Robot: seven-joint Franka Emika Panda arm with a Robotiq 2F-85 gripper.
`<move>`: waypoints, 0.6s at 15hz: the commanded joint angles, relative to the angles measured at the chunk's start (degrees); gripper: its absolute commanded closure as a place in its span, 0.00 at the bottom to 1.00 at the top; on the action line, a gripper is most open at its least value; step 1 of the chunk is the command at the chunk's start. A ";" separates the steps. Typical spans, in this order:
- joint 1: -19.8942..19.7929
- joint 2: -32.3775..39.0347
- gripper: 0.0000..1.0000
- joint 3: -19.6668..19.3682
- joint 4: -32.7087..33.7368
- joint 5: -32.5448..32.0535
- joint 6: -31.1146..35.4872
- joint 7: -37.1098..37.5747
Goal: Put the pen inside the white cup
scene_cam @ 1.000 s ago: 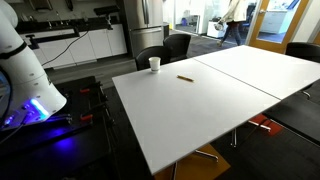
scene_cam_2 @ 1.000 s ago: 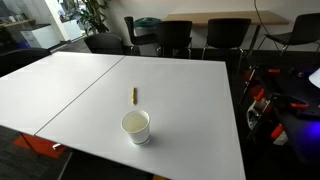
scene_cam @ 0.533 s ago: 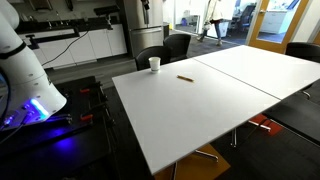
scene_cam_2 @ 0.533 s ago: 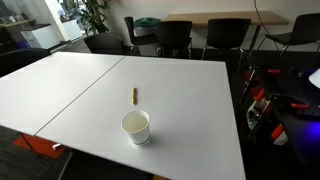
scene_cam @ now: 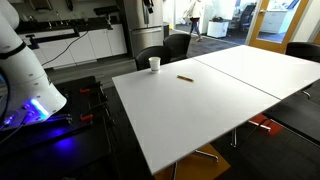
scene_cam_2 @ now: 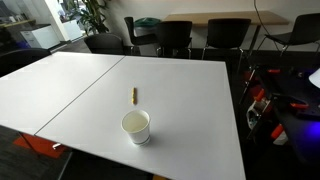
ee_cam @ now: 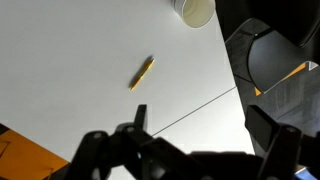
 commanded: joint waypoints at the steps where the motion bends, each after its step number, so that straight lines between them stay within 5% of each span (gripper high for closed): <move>1: 1.22 3.26 0.00 -1.17 1.54 3.88 2.03 0.44; 4: 0.86 7.91 0.00 -0.89 3.55 4.11 5.20 5.14; 9: 1.62 16.37 0.00 -3.57 7.83 -10.00 8.01 23.56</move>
